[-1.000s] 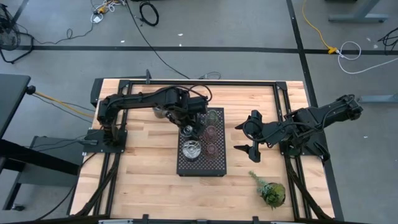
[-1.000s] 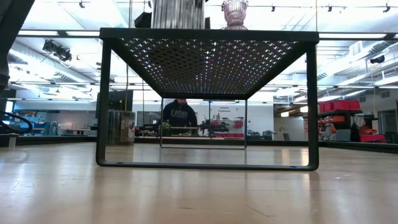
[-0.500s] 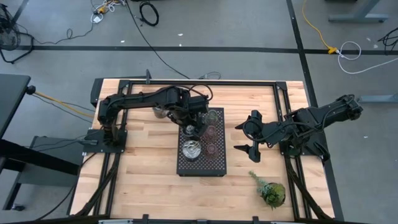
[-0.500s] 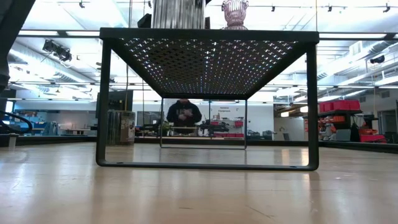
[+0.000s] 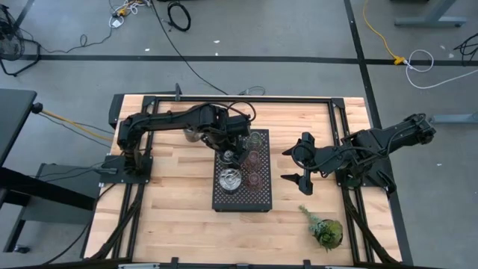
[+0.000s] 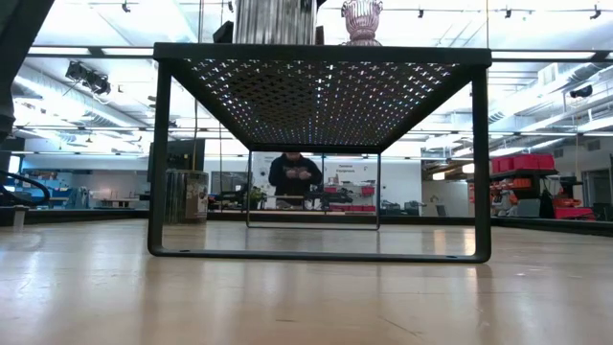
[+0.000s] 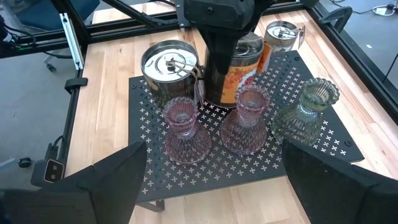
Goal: Pick & Place candle stick holders
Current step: Put the bottom silver scented candle on the shelf aligned with the silver scented candle
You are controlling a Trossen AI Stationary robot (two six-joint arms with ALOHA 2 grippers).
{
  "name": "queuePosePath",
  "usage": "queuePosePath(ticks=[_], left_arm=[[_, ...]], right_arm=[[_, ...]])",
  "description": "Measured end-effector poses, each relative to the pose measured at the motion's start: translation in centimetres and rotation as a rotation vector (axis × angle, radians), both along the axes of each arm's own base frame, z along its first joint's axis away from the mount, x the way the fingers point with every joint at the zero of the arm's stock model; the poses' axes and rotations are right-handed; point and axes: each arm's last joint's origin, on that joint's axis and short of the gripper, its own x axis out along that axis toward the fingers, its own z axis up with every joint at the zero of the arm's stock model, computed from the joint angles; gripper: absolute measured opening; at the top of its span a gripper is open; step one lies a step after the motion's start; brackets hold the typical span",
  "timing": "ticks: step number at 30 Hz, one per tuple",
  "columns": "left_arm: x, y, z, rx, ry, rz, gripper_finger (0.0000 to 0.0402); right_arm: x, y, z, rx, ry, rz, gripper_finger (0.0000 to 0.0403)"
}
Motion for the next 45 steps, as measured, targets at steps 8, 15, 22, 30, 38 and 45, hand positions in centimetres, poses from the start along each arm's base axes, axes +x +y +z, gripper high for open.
queuePosePath(ticks=[8, 15, 22, 30, 38, 45], left_arm=[[0.35, -0.93, 0.10, 0.044, -0.043, -0.109, 0.0390], [0.56, -0.65, 0.18, 0.034, -0.065, -0.084, 0.0390], [0.53, -0.24, 0.17, 0.043, -0.063, -0.077, 0.0390], [0.38, -0.26, 0.11, 0.052, -0.042, -0.050, 0.0390], [0.24, -0.22, 0.06, 0.053, -0.025, -0.030, 0.0398], [0.15, -0.15, 0.03, 0.082, -0.013, -0.022, 0.0400]], right_arm=[[0.01, 0.00, 0.00, -0.003, 0.000, 0.002, 0.0369], [0.01, 0.00, 0.00, -0.015, 0.001, 0.011, 0.0369], [0.01, 0.00, 0.00, -0.015, 0.001, 0.011, 0.0369], [0.01, 0.00, 0.00, -0.014, 0.001, 0.011, 0.0369], [0.01, 0.00, 0.00, -0.015, 0.001, 0.012, 0.0368], [0.01, 0.00, 0.00, -0.016, 0.001, 0.012, 0.0369]])
